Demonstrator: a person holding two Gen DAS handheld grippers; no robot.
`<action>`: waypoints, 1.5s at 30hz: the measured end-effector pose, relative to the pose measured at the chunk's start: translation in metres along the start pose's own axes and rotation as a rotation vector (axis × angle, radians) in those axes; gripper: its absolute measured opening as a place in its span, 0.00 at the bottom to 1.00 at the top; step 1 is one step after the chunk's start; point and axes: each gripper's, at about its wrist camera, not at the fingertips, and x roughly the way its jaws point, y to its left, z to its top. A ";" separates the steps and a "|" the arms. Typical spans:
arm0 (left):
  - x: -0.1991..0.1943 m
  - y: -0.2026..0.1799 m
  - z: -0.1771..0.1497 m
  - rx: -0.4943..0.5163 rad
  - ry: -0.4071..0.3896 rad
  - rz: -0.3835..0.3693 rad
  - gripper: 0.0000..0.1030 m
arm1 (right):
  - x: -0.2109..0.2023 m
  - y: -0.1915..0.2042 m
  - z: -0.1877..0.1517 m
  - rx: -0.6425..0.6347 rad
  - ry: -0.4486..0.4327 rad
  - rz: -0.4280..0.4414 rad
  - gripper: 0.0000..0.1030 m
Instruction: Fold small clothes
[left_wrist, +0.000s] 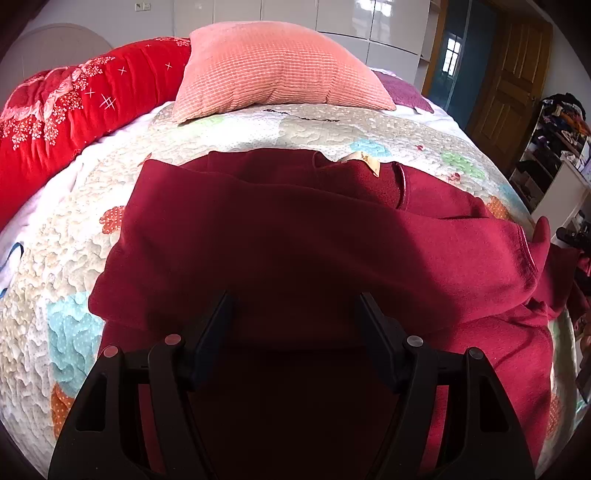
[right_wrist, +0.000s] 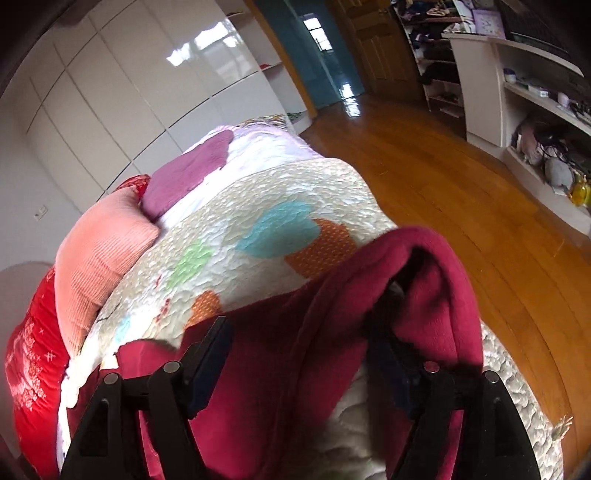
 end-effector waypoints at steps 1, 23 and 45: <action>0.001 0.001 -0.001 -0.004 0.000 -0.005 0.67 | 0.002 -0.011 0.002 0.017 0.002 -0.009 0.46; -0.062 0.123 0.020 -0.327 -0.095 -0.109 0.68 | -0.051 0.251 -0.203 -0.816 0.225 0.477 0.11; 0.010 0.068 0.050 -0.243 0.007 -0.196 0.76 | -0.088 0.125 -0.131 -0.592 0.126 0.423 0.47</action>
